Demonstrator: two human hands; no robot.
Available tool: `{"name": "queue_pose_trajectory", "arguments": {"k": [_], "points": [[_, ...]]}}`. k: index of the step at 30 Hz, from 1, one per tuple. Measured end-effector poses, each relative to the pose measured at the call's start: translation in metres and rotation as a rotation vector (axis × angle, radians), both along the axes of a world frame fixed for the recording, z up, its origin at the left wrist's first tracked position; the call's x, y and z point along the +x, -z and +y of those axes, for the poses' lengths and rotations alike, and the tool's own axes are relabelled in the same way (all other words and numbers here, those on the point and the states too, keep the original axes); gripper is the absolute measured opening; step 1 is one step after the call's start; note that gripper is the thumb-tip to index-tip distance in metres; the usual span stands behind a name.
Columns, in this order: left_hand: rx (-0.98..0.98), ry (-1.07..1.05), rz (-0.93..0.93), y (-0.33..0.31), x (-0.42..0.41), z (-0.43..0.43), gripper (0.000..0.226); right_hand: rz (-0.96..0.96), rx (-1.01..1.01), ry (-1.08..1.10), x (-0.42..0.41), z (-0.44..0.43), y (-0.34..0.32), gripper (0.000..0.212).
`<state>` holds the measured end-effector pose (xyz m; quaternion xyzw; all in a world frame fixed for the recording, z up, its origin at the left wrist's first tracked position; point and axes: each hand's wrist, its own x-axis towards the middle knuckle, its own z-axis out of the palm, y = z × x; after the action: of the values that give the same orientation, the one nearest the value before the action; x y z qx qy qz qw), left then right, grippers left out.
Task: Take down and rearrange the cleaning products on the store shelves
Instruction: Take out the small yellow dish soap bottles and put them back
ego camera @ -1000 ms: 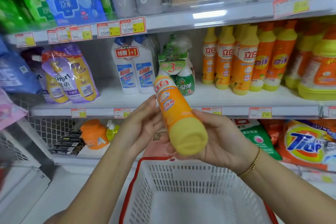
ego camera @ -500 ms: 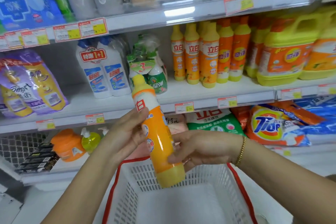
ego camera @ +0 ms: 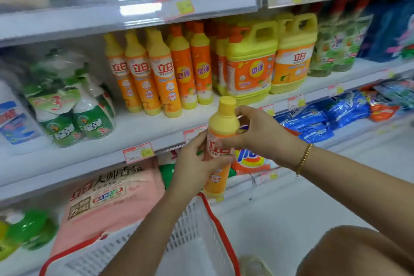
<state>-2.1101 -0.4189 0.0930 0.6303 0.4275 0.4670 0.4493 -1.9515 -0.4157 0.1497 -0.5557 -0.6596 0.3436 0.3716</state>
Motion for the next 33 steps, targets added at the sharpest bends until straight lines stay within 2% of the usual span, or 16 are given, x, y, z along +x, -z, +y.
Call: {"name": "queue_pose_trajectory", "arguments": {"k": [4, 6, 8, 9, 11, 15, 18, 21, 25, 27, 31, 33], "points": [[-0.097, 0.12, 0.115, 0.06, 0.049, 0.029, 0.05, -0.009, -0.046, 0.108, 0.048, 0.022, 0.074, 0.057], [-0.148, 0.174, 0.294, 0.091, 0.059, 0.041, 0.04, -0.021, -0.134, 0.132, 0.066, 0.029, 0.117, 0.058], [-0.169, 0.145, 0.551, 0.12, 0.058, 0.052, 0.022, -0.024, -0.228, 0.164, 0.079, 0.032, 0.161, 0.054], [-0.162, 0.118, 0.687, 0.132, 0.053, 0.057, 0.014, -0.031, -0.26, 0.185, 0.084, 0.034, 0.18, 0.053], [-0.11, 0.112, 0.879, 0.152, 0.04, 0.061, 0.016, -0.029, -0.294, 0.221, 0.094, 0.038, 0.212, 0.053], [0.036, 0.26, 1.079, 0.173, 0.011, 0.058, 0.022, 0.002, -0.35, 0.29, 0.106, 0.052, 0.259, 0.048], [0.033, 0.251, 1.029, 0.181, -0.005, 0.057, 0.023, -0.015, -0.388, 0.309, 0.11, 0.06, 0.286, 0.048], [-0.01, 0.217, 0.951, 0.185, -0.006, 0.059, 0.036, 0.002, -0.417, 0.328, 0.11, 0.062, 0.303, 0.05], [-0.14, 0.106, 0.772, 0.18, -0.004, 0.066, 0.043, -0.016, -0.406, 0.29, 0.105, 0.062, 0.31, 0.051], [-0.177, 0.094, 0.722, 0.174, -0.005, 0.065, 0.043, -0.143, -0.394, 0.219, 0.102, 0.063, 0.307, 0.048], [-0.179, 0.043, 0.598, 0.153, -0.008, 0.06, 0.041, -0.581, -0.441, -0.074, 0.098, 0.075, 0.283, 0.053], [-0.164, -0.001, 0.509, 0.135, -0.009, 0.057, 0.037, -0.686, -0.497, -0.179, 0.095, 0.086, 0.259, 0.053]]}}
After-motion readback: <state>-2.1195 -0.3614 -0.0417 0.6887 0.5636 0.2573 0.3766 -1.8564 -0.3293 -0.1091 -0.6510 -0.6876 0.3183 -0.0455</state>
